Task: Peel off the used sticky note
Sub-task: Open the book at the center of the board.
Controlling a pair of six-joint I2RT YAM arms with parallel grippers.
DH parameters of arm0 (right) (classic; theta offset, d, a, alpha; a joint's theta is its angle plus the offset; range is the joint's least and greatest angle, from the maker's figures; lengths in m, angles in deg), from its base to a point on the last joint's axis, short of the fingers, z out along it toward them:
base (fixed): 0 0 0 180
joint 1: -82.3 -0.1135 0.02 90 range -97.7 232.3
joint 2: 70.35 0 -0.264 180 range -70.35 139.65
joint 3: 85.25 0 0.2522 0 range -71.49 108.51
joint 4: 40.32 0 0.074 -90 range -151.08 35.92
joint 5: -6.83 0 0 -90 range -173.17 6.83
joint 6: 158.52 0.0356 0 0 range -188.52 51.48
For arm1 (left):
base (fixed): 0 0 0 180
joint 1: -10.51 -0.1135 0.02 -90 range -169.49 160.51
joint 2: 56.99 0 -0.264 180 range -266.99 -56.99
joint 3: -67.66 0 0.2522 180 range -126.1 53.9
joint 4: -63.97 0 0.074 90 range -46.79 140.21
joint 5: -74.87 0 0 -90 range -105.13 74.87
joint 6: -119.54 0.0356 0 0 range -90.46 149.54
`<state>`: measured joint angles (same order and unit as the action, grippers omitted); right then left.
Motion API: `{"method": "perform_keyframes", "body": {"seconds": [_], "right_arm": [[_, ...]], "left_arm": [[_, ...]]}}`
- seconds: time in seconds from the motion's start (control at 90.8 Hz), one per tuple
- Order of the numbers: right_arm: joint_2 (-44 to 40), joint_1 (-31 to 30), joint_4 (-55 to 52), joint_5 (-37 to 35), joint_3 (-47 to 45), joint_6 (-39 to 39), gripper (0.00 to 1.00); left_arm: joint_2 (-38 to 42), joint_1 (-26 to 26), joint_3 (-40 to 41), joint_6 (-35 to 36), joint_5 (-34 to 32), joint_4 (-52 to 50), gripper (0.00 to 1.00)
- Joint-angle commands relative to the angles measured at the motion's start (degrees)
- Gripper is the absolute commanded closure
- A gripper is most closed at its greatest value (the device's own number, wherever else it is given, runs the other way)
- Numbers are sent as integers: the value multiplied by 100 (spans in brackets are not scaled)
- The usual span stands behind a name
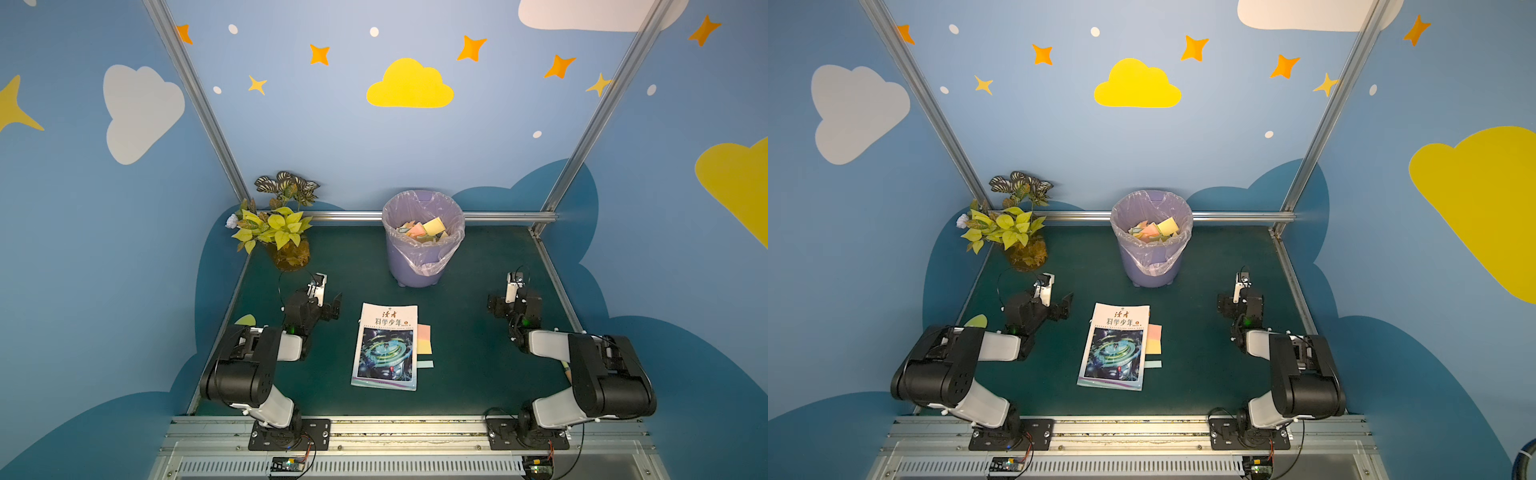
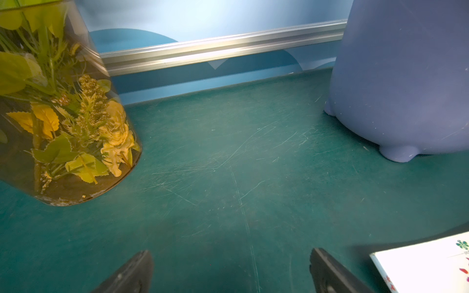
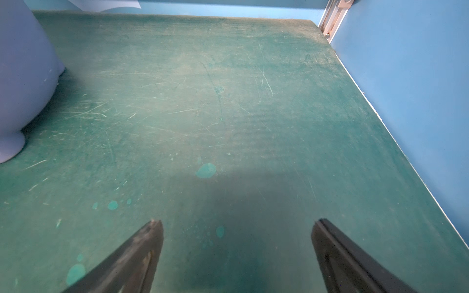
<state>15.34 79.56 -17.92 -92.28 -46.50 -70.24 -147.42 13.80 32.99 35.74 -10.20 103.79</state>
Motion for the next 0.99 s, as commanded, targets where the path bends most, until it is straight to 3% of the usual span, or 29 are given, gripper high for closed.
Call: {"method": "perform_keyframes", "body": {"seconds": [0.0, 0.066, 0.11, 0.165, 0.242, 0.308, 0.441, 0.584, 0.661, 0.749, 0.87, 0.98], "right_arm": [[-291, -90, 49, -495, 213, 231, 2], [-799, -227, -1463, -762, 789, 280, 2], [-1109, -258, -2788, -843, 1360, 747, 2], [-1398, -262, -3549, -702, 1707, 1316, 2], [-1770, -263, -3860, 55, 1775, 1794, 2], [-2100, -245, -3735, 622, 1618, 2286, 2], [-2761, -103, -3777, 607, 1112, 4426, 2], [-3204, -210, -3490, 1307, 696, 4632, 2], [-3225, -760, -4021, 1217, 866, 4477, 4], [-3215, -1657, -4425, 502, 942, 4382, 6], [-2875, -2794, -4478, -167, 950, 4358, 9], [-2271, -3503, -4328, -306, 1053, 4314, 12]], "left_arm": [[177, -33, -32, 48, 182, -40, 0], [547, -78, -185, -4, 193, -598, 0], [850, -114, -414, -75, 148, -1214, 0], [1241, -164, -734, -69, 123, -2090, 0], [1755, -191, -1243, 206, 171, -3207, 0], [2039, -236, -1723, 523, 665, -4432, 0], [2272, -241, -2456, 1313, 1504, -6749, 0], [2419, -149, -2409, 1854, 1908, -7557, 0], [2333, 68, -2377, 2031, 1879, -7783, 0], [2050, 351, -2402, 2070, 1791, -7877, 0], [1513, 760, -2532, 2194, 1716, -7971, 0], [1090, 1085, -2623, 2333, 1492, -8016, 0]]}}
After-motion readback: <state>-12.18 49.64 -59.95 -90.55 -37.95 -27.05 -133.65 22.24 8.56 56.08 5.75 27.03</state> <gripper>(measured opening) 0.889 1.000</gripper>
